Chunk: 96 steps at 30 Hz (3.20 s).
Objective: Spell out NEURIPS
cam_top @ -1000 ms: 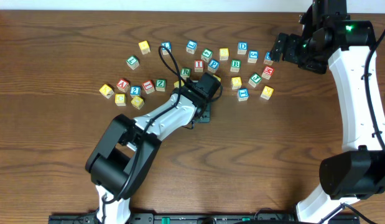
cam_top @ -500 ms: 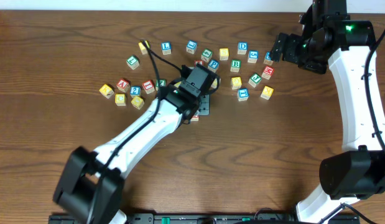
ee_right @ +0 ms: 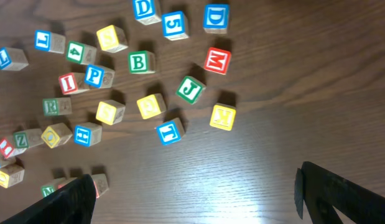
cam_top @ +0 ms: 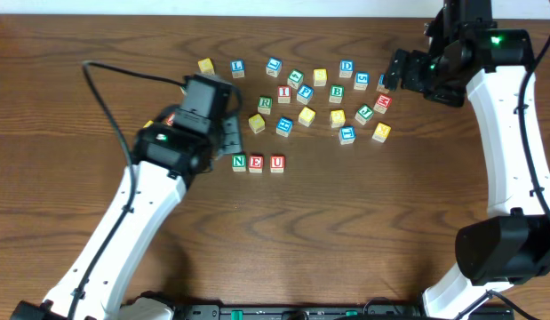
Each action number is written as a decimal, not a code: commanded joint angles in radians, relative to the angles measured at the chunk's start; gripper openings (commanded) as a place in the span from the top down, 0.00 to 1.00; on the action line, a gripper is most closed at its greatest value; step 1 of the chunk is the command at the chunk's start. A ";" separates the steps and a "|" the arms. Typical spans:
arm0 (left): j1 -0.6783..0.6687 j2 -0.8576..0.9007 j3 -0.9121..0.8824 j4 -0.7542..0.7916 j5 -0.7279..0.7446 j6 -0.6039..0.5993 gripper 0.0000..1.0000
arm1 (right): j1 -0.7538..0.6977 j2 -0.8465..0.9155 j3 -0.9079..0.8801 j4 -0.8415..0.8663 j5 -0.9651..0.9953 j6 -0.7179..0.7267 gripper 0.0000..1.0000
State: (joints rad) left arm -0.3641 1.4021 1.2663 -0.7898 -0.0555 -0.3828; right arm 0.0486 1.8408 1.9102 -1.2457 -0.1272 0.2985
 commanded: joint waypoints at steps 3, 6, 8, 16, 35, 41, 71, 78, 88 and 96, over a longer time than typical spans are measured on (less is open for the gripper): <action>0.087 -0.001 -0.004 -0.033 -0.005 0.050 0.46 | 0.034 -0.006 0.004 -0.001 -0.006 -0.016 0.01; 0.114 -0.001 -0.004 -0.036 -0.005 0.050 0.47 | 0.047 -0.006 0.004 -0.001 -0.006 -0.016 0.01; 0.124 -0.001 -0.004 -0.036 -0.005 0.054 0.47 | 0.054 -0.006 0.004 -0.001 -0.007 -0.016 0.01; 0.130 0.016 -0.004 -0.035 -0.005 0.076 0.47 | 0.085 -0.006 0.004 0.000 -0.006 -0.016 0.01; 0.130 0.023 -0.004 -0.017 -0.005 0.076 0.47 | 0.091 -0.006 0.004 0.012 -0.006 -0.016 0.01; 0.130 0.036 -0.004 -0.017 -0.005 0.076 0.47 | 0.091 -0.006 0.004 0.016 -0.006 -0.016 0.01; 0.130 0.068 -0.004 -0.006 -0.005 0.075 0.47 | 0.132 -0.006 -0.048 0.030 -0.007 -0.015 0.01; 0.130 0.068 -0.004 -0.007 -0.005 0.075 0.47 | 0.160 -0.006 -0.066 0.051 -0.007 -0.014 0.01; 0.130 0.068 -0.004 -0.006 -0.005 0.075 0.47 | 0.163 -0.006 -0.066 0.053 -0.007 -0.015 0.01; 0.130 0.068 -0.004 -0.005 -0.005 0.074 0.47 | 0.163 -0.006 -0.066 0.053 -0.007 -0.015 0.01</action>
State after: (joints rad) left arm -0.2390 1.4643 1.2663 -0.7967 -0.0551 -0.3164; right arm 0.2043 1.8412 1.8519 -1.1927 -0.1318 0.2989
